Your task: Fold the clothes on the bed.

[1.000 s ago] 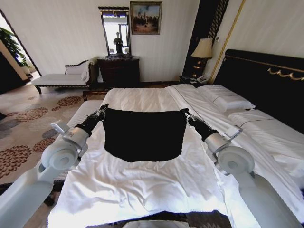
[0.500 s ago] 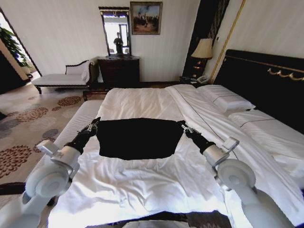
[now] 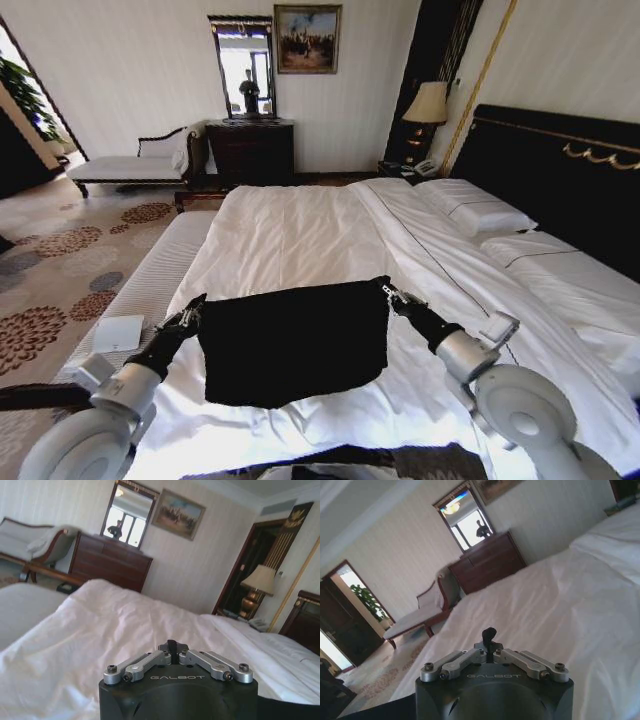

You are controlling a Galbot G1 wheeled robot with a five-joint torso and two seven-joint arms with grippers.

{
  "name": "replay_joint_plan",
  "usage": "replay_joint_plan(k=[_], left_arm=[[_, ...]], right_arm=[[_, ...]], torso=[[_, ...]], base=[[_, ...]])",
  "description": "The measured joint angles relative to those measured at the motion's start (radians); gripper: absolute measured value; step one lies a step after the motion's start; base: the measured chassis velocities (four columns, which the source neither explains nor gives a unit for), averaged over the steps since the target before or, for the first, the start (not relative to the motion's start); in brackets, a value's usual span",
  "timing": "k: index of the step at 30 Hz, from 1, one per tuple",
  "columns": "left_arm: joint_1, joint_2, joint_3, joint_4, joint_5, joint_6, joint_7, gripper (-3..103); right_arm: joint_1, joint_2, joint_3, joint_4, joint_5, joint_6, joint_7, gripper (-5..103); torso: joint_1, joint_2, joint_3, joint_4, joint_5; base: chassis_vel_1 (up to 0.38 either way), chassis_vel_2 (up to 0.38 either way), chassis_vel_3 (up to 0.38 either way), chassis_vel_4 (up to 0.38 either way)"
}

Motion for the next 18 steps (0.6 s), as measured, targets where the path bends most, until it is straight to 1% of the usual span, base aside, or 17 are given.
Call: replay_joint_plan(k=[1, 2, 3, 4, 5, 6, 8, 9, 10, 12, 13, 14, 17, 18], left_arm=[[-0.054, 0.007, 0.042, 0.033, -0.007, 0.005, -0.006, 2], [-0.054, 0.007, 0.042, 0.033, -0.007, 0.005, -0.006, 2], [-0.105, 0.014, 0.086, 0.075, -0.013, 0.008, -0.015, 2], [-0.169, 0.02, 0.146, 0.135, -0.021, 0.013, -0.024, 2], [-0.279, 0.027, 0.242, 0.244, -0.032, 0.017, -0.036, 2], [-0.279, 0.027, 0.242, 0.244, -0.032, 0.017, -0.036, 2], [-0.415, 0.021, 0.341, 0.366, -0.034, 0.017, -0.037, 2], [-0.451, 0.016, 0.364, 0.401, -0.033, 0.016, -0.036, 2], [-0.525, 0.0, 0.416, 0.483, -0.027, 0.013, -0.023, 2], [-0.612, -0.03, 0.49, 0.599, -0.002, 0.003, 0.004, 2], [-0.612, -0.03, 0.49, 0.599, -0.002, 0.003, 0.004, 2], [-0.635, -0.041, 0.509, 0.633, 0.006, 0.0, 0.009, 2], [-0.75, -0.097, 0.608, 0.781, 0.03, -0.014, 0.065, 2], [-0.75, -0.097, 0.608, 0.781, 0.03, -0.014, 0.065, 2]], right_arm=[[0.026, 0.005, -0.023, -0.041, 0.0, -0.002, 0.003, 1], [0.026, 0.005, -0.023, -0.041, 0.0, -0.002, 0.003, 1], [0.053, 0.01, -0.049, -0.08, -0.004, -0.002, 0.003, 1], [0.092, 0.016, -0.088, -0.135, -0.01, -0.002, 0.004, 1], [0.166, 0.026, -0.153, -0.23, -0.024, -0.002, 0.002, 1], [0.166, 0.026, -0.153, -0.23, -0.024, -0.002, 0.002, 1], [0.262, 0.041, -0.227, -0.358, -0.053, 0.002, -0.009, 1], [0.295, 0.049, -0.256, -0.408, -0.065, 0.006, -0.013, 1], [0.363, 0.068, -0.313, -0.5, -0.086, 0.014, -0.027, 1], [0.454, 0.1, -0.374, -0.617, -0.113, 0.028, -0.048, 1], [0.454, 0.1, -0.374, -0.617, -0.113, 0.028, -0.048, 1], [0.474, 0.109, -0.388, -0.647, -0.118, 0.031, -0.054, 1], [0.61, 0.184, -0.461, -0.871, -0.187, 0.072, -0.105, 1], [0.61, 0.184, -0.461, -0.871, -0.187, 0.072, -0.105, 1]], torso=[[0.0, 0.0, 0.0, -0.0001, -0.0004], [0.0, 0.0, 0.0, -0.0001, -0.0004], [0.0, 0.0, 0.0, -0.0004, -0.0001], [0.0, 0.0, 0.0, -0.0002, 0.0], [0.001, 0.0, 0.0, -0.0001, -0.0001], [0.001, 0.0, 0.0, -0.0001, -0.0001], [0.001, 0.0, 0.0, -0.0001, -0.0003], [0.001, 0.0, 0.0, -0.0004, -0.0001], [0.001, -0.001, 0.001, -0.0004, 0.0006], [0.001, -0.001, 0.0, 0.0002, -0.0002], [0.001, -0.001, 0.0, 0.0002, -0.0002], [0.001, -0.001, 0.0, 0.0001, -0.0003], [0.001, -0.001, 0.0, 0.0002, -0.0001], [0.001, -0.001, 0.0, 0.0002, -0.0001]], base=[[0.0, 0.0, 0.0, 0.0], [0.0, 0.0, 0.0, 0.0], [0.0, 0.0, 0.0, 0.0], [0.0, 0.0, 0.0, 0.0], [0.0, 0.0, 0.0, 0.0], [0.0, 0.0, 0.0, 0.0], [0.0, 0.0, 0.0, 0.0], [0.0, 0.0, 0.0, 0.0], [0.0, 0.0, 0.0, 0.0], [0.0, 0.0, 0.0, 0.0], [0.0, 0.0, 0.0, 0.0], [0.0, 0.0, 0.0, 0.0], [0.0, 0.0, 0.0, 0.0], [0.0, 0.0, 0.0, 0.0]])
